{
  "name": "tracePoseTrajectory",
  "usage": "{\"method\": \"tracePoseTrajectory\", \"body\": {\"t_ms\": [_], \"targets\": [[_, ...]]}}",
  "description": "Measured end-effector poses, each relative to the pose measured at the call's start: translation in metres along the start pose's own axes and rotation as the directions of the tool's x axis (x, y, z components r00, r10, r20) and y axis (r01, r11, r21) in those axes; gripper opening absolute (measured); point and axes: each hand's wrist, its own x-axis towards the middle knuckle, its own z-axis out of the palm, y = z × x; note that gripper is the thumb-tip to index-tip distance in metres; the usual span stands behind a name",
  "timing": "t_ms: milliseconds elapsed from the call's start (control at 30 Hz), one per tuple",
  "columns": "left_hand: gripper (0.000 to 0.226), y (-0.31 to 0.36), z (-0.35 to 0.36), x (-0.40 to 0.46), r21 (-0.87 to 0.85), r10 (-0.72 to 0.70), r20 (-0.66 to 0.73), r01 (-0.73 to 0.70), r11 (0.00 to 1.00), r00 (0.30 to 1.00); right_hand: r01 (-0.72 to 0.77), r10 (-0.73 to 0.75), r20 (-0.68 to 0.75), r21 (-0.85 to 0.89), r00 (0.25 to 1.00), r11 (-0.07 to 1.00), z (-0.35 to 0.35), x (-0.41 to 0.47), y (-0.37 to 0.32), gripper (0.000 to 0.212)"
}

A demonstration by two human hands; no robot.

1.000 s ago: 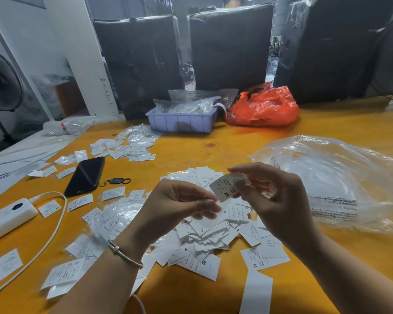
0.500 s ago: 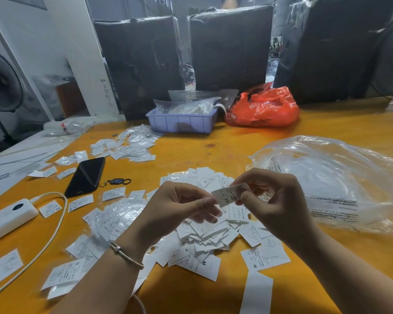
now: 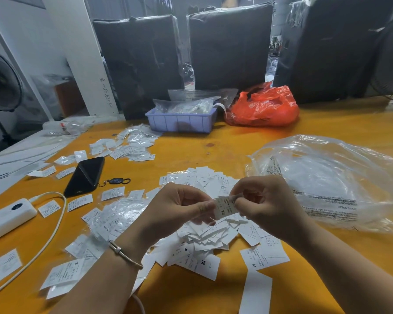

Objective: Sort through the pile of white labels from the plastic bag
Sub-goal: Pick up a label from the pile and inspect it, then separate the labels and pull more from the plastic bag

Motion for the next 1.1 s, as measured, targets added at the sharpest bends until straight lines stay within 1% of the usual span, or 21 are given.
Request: {"method": "tracePoseTrajectory", "body": {"t_ms": [67,133,200,233,333,400,533,633,767,833,900,967,1000,1100], "targets": [[0.017,0.000,0.001,0.000,0.016,-0.007,0.010,0.007,1.000,1.000,-0.026,0.026,0.055,0.004,0.998,1.000,0.000,0.001,0.001,0.018],[0.014,-0.001,0.002,0.001,0.036,-0.014,0.015,0.013,0.999,1.000,-0.064,0.057,0.132,0.052,0.990,0.997,0.002,0.001,0.002,0.016],[0.014,-0.001,0.002,0.001,0.048,-0.020,0.019,0.019,0.999,1.000,-0.102,0.081,0.181,0.107,0.980,0.989,0.003,0.001,0.004,0.020],[0.015,0.000,0.001,0.001,0.047,-0.021,0.022,0.020,0.999,1.000,-0.119,0.093,0.187,0.136,0.978,0.983,0.004,0.002,0.005,0.022],[0.020,0.000,0.001,0.001,0.037,-0.026,0.026,0.025,0.999,0.999,-0.176,0.136,0.183,0.221,0.974,0.959,0.001,0.004,0.005,0.013],[0.020,0.000,0.001,0.001,0.036,-0.030,0.032,0.028,0.999,0.999,-0.206,0.154,0.205,0.257,0.966,0.944,-0.002,0.005,0.004,0.012],[0.016,-0.001,0.001,0.002,0.054,-0.031,0.010,0.031,0.998,0.999,-0.215,0.149,0.256,0.257,0.955,0.942,-0.002,0.004,0.004,0.020],[0.013,-0.003,0.001,0.002,0.066,-0.040,-0.008,0.041,0.997,0.999,-0.211,0.142,0.264,0.253,0.954,0.944,0.003,0.003,0.004,0.019],[0.018,-0.003,0.001,0.003,0.036,-0.055,0.048,0.054,0.998,0.997,-0.236,0.156,0.257,0.323,0.954,0.916,0.006,0.002,0.006,0.014],[0.020,-0.002,0.001,0.002,0.016,-0.052,0.071,0.051,0.999,0.996,-0.224,0.142,0.262,0.313,0.954,0.923,0.007,0.001,0.006,0.016],[0.019,-0.002,0.002,0.002,0.011,-0.037,0.054,0.037,0.999,0.998,-0.162,0.106,0.214,0.267,0.971,0.950,0.008,0.000,0.005,0.019],[0.017,-0.002,0.001,0.002,-0.002,-0.022,0.008,0.022,1.000,1.000,-0.098,0.077,0.098,0.237,0.992,0.967,0.006,0.001,0.003,0.020],[0.018,-0.003,0.001,0.003,-0.018,-0.020,-0.015,0.020,1.000,1.000,-0.082,0.072,0.049,0.250,0.996,0.965,0.004,0.001,0.003,0.020],[0.018,-0.002,0.001,0.003,-0.086,-0.031,-0.026,0.029,0.996,0.999,-0.049,0.054,-0.011,0.261,0.999,0.964,0.003,0.000,0.001,0.016]]}}
